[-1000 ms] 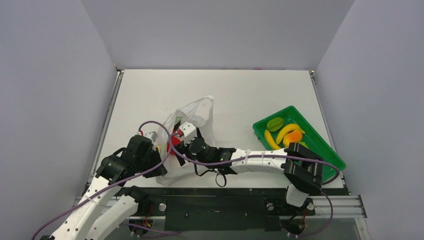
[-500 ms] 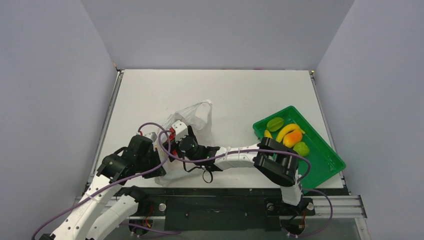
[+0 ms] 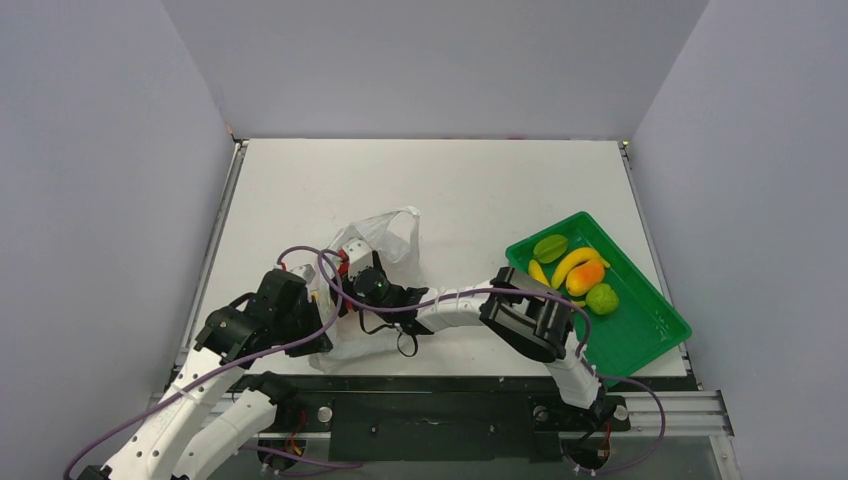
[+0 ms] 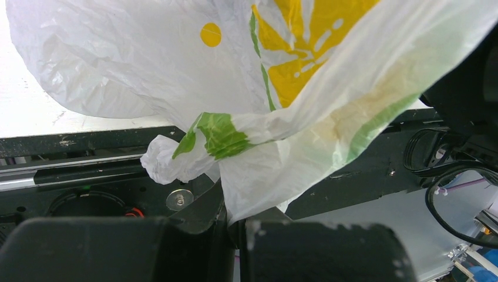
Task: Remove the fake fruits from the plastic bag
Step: Take out the fake fruit from the plastic bag, then place the fake fruit in the bin, then take out the fake fruit from the plastic bag.
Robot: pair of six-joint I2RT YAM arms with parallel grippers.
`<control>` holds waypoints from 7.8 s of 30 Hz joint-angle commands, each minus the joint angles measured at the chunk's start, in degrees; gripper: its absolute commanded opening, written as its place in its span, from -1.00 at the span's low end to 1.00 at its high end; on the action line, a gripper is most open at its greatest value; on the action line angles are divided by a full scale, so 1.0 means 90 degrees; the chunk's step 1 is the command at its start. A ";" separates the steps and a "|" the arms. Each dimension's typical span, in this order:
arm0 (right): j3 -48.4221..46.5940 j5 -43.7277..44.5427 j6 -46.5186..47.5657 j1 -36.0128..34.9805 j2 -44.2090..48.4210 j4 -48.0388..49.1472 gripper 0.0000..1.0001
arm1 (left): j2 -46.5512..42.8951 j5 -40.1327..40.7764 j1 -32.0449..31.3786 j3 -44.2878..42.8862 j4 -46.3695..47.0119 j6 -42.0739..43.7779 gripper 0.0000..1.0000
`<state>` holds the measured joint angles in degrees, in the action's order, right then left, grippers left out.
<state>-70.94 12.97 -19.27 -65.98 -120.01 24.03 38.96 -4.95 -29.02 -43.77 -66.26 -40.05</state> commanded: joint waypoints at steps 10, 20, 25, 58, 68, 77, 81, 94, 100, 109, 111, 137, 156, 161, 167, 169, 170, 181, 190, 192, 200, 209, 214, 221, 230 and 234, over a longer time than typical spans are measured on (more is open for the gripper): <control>0.0463 -0.0203 -0.0101 -0.0040 0.1160 -0.0072 -0.68 | 0.0022 -0.0078 0.0021 -0.0089 0.0224 0.0083 -1.00; 0.1551 -0.0532 -0.0165 -0.0113 0.2898 -0.0208 -1.00 | 0.0006 -0.0068 0.0021 -0.0086 0.0250 0.0147 -1.00; 0.2043 -0.0615 -0.0212 -0.0163 0.3824 -0.0287 -1.00 | 0.0055 -0.0050 0.0021 -0.0089 0.0254 0.0207 -1.00; 0.4622 0.6447 -0.5022 0.3132 0.8746 -0.5007 -1.00 | 0.0136 -0.0069 0.0040 -0.0059 0.0302 0.0241 -1.00; 0.4631 0.5117 -0.6242 0.6087 0.8309 -0.6306 -1.00 | 0.0196 -0.0075 0.0042 -0.0053 0.0302 0.0265 -1.00; 0.4693 0.3892 -0.5585 0.8129 0.8165 -0.6187 -0.98 | 0.0182 -0.0104 0.0046 -0.0044 0.0320 0.0277 -1.00; 0.4668 0.3041 -0.5086 0.9062 0.7725 -0.5837 -0.99 | 0.0181 -0.0112 0.0049 -0.0056 0.0321 0.0280 -1.00; 0.4591 0.2171 -0.4564 0.9566 0.6395 -0.5109 -0.36 | 0.0111 -0.0133 0.0050 -0.0048 0.0316 0.0237 -1.00; 0.4660 0.2142 -0.4416 0.9562 0.6488 -0.5003 0.33 | 0.0094 -0.0135 0.0050 -0.0041 0.0321 0.0226 -1.00; 0.4650 0.2335 -0.4166 0.9540 0.7158 -0.5101 0.96 | 0.0132 -0.0097 0.0048 -0.0063 0.0294 0.0251 -1.00; 0.4629 0.2404 -0.4116 0.9485 0.7258 -0.5130 0.98 | 0.0117 -0.0103 0.0050 -0.0060 0.0299 0.0251 -1.00; 0.3242 0.0215 -0.1106 0.2606 0.7779 -0.2065 0.99 | 0.0074 -0.0252 0.0040 -0.0378 0.0351 0.0390 -0.32; 0.1808 -0.0426 -0.1132 -0.0179 0.3872 -0.0673 0.81 | 0.0311 0.1681 0.0050 -0.2538 -0.0237 0.0682 0.07; 0.1176 -0.0218 -0.1434 -0.0189 0.2927 -0.0624 0.69 | 0.0541 0.2728 0.0069 -0.2877 0.0142 0.0762 0.30; 0.0869 0.0328 -0.1629 -0.0146 0.2189 -0.0317 0.62 | 0.0845 0.2997 0.0875 -0.2335 0.1819 0.1155 0.58; 0.0767 0.0384 -0.1702 -0.0103 0.1988 -0.0229 0.54 | 0.1195 0.2025 0.1724 -0.2124 0.2336 0.1164 0.56; 0.0741 0.0470 -0.1714 -0.0084 0.1867 -0.0209 0.51 | 0.1338 0.1659 0.2035 -0.2024 0.2530 0.1131 0.54; 0.0144 0.1161 -0.1813 -0.0054 0.1008 -0.0391 0.32 | 0.4577 -0.1325 0.4046 -0.1630 0.4263 0.1246 0.29; -0.0423 0.1240 -0.1555 0.0049 0.0399 -0.0392 0.31 | 0.6528 -0.2161 0.3949 -0.2107 0.4713 0.1519 0.07; -0.0530 0.1146 -0.1533 0.0108 0.0244 -0.0320 0.38 | 0.6680 -0.2352 0.3885 -0.2135 0.4646 0.1661 0.06; -0.1206 0.1144 -0.1331 0.0182 -0.0383 -0.0275 0.75 | 0.6725 -0.3138 0.3700 -0.1774 0.4954 0.1811 0.02; -0.1777 0.1365 -0.1353 0.0250 -0.0893 -0.0677 0.72 | 0.6560 -0.2942 0.3458 -0.1756 0.4802 0.1964 0.02; -0.1600 0.1422 -0.1364 0.0221 -0.0603 -0.0780 0.09 | 0.6530 -0.2736 0.3458 -0.1829 0.4644 0.1996 0.00; -0.1183 0.1617 -0.1401 0.0157 -0.0051 -0.1006 -0.11 | 0.6496 -0.2498 0.3467 -0.1915 0.4479 0.2045 0.00; -0.0796 0.1681 -0.1395 0.0021 0.0832 -0.1499 -0.66 | 0.6476 -0.2278 0.3468 -0.1985 0.4344 0.2084 0.00; -0.0423 0.1604 -0.1509 -0.0016 0.1300 -0.1656 -0.84 | 0.6456 -0.2194 0.3478 -0.2011 0.4286 0.2081 0.00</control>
<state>-77.38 26.41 -31.94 -65.41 -115.09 10.11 99.55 -25.87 1.98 -59.46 -27.03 -22.63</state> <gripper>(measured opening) 0.636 0.500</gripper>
